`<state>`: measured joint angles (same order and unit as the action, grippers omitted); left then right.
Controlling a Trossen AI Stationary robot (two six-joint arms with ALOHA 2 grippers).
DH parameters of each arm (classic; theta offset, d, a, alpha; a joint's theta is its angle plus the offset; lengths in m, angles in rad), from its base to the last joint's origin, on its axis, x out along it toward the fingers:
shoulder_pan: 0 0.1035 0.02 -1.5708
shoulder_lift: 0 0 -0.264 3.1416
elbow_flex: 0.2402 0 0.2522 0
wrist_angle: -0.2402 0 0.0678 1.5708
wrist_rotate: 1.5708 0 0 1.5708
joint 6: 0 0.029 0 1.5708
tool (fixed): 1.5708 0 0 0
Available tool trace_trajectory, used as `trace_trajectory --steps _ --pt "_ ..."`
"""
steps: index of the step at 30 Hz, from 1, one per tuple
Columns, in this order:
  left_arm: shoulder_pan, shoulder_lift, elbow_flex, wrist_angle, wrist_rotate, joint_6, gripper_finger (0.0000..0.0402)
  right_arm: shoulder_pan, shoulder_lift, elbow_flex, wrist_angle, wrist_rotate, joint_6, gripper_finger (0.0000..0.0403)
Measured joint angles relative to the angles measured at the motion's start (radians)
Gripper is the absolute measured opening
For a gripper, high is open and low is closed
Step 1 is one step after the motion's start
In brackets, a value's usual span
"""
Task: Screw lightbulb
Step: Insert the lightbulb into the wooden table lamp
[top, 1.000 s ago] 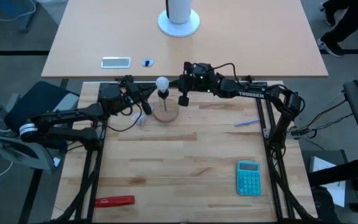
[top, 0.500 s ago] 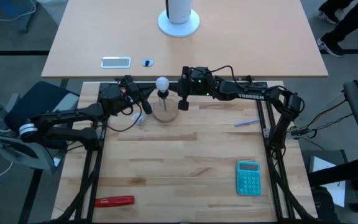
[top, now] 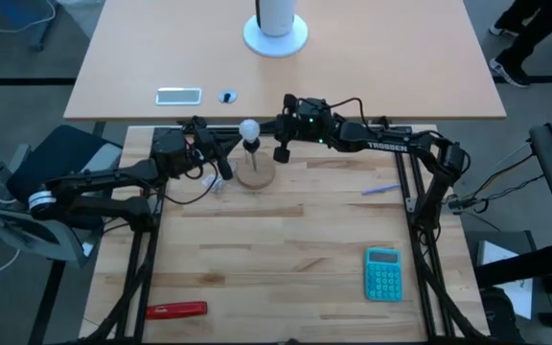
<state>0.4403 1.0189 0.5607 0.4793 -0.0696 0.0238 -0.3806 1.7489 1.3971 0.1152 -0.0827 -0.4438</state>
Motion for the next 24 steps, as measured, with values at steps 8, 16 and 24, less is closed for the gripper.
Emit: trace_trajectory --steps 8,16,24 --pt "0.000 0.004 0.000 0.002 -0.047 -0.008 0.0000 0.008 0.000 0.001 -0.012 -0.057 0.005 0.0002" --pt "0.000 -0.004 0.000 -0.033 -0.079 -0.022 0.0000 0.015 0.000 0.001 -0.054 -0.058 0.021 0.0002" --pt "-0.003 -0.039 0.000 -0.062 -0.066 -0.033 0.0000 0.012 0.000 0.001 -0.027 0.031 -0.001 0.0002"
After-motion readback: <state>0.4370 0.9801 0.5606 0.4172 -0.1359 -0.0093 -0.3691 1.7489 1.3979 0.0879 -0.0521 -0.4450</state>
